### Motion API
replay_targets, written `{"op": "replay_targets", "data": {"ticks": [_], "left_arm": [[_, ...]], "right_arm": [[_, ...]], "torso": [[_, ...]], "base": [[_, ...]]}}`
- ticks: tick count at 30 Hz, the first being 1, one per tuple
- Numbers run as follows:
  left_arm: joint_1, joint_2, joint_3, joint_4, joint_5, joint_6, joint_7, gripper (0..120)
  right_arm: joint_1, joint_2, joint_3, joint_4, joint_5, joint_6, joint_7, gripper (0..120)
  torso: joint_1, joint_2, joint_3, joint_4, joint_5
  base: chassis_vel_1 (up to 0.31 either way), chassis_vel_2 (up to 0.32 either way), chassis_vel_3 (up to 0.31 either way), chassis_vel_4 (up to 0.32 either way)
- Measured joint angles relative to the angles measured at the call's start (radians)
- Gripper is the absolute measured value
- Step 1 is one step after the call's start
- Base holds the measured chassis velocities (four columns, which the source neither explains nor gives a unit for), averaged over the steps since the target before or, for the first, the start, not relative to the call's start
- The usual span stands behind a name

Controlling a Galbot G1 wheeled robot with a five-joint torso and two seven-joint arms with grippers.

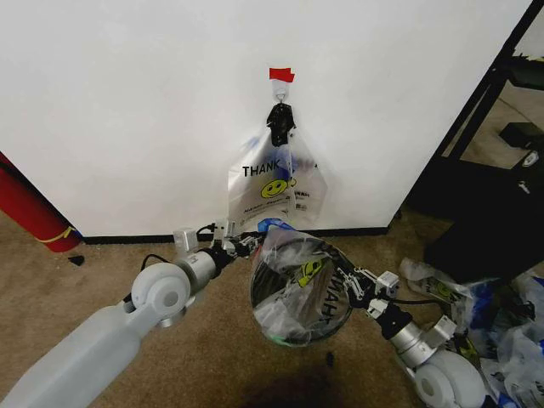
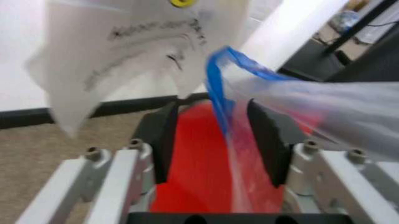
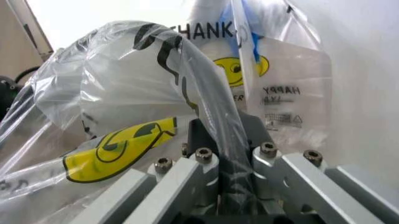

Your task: Pick up the garbage bag from the wall and place it over the trash bin.

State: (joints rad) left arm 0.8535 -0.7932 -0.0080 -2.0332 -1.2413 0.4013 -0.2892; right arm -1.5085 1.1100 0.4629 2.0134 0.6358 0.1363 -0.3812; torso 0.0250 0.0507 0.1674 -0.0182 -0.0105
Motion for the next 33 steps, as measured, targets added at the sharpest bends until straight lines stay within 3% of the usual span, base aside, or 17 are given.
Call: {"op": "replay_targets", "data": {"ticks": [5, 8, 12, 16, 19, 21, 24, 26, 27, 33], "left_arm": [[0.032, 0.002, -0.051, -0.038, 0.018, -0.004, -0.071, 66], [0.069, 0.008, -0.085, -0.12, 0.043, -0.008, -0.141, 81], [0.116, 0.023, -0.096, -0.247, 0.06, -0.002, -0.174, 90], [0.179, 0.025, -0.097, -0.393, 0.032, 0.034, -0.206, 77], [0.198, 0.026, -0.092, -0.427, 0.024, 0.051, -0.215, 69], [0.228, 0.034, -0.075, -0.467, 0.023, 0.085, -0.228, 58], [0.242, 0.047, -0.055, -0.476, 0.033, 0.112, -0.227, 46], [0.241, 0.049, -0.052, -0.477, 0.035, 0.115, -0.225, 45], [0.23, 0.055, -0.04, -0.474, 0.051, 0.122, -0.218, 36], [0.177, 0.069, -0.008, -0.451, 0.079, 0.138, -0.215, 16]], "right_arm": [[-0.004, 0.02, -0.015, 0.004, -0.021, -0.007, 0.085, 1], [-0.013, 0.05, -0.035, 0.018, -0.029, -0.009, 0.23, 1], [-0.025, 0.088, -0.051, 0.04, -0.041, -0.021, 0.365, 1], [-0.023, 0.126, -0.072, 0.049, -0.082, -0.031, 0.452, 1], [-0.025, 0.138, -0.075, 0.049, -0.104, -0.031, 0.467, 1], [-0.029, 0.152, -0.074, 0.048, -0.137, -0.028, 0.482, 1], [-0.037, 0.163, -0.07, 0.05, -0.167, -0.016, 0.486, 1], [-0.038, 0.164, -0.07, 0.051, -0.173, -0.014, 0.486, 1], [-0.042, 0.168, -0.069, 0.054, -0.191, -0.007, 0.488, 1], [-0.049, 0.18, -0.076, 0.059, -0.224, 0.009, 0.494, 1]], "torso": [[0.0, 0.0, 0.0, 0.0001, 0.0], [0.0, 0.0, 0.0, 0.0004, 0.0002], [0.0, 0.0, 0.0, -0.0002, 0.0], [0.0, 0.0, 0.0, 0.0004, 0.0001], [0.0, 0.0, 0.0, 0.0002, 0.0001], [0.0, 0.0, 0.0, 0.0001, 0.0001], [0.0, 0.0, 0.0, 0.0002, 0.0], [0.0, 0.0, 0.0, 0.0002, 0.0], [0.0, 0.0, 0.0, 0.0001, 0.0], [0.0, 0.0, 0.0, 0.0001, 0.0]], "base": [[0.0, 0.0, 0.0, 0.0], [0.0, 0.0, 0.0, 0.0], [0.0, 0.0, 0.0, 0.0], [0.0, 0.0, 0.0, 0.0], [0.0, 0.0, 0.0, 0.0], [0.0, 0.0, 0.0, 0.0], [0.0, 0.0, 0.0, 0.0], [0.0, 0.0, 0.0, 0.0], [0.0, 0.0, 0.0, 0.0], [0.0, 0.0, 0.0, 0.0]]}}
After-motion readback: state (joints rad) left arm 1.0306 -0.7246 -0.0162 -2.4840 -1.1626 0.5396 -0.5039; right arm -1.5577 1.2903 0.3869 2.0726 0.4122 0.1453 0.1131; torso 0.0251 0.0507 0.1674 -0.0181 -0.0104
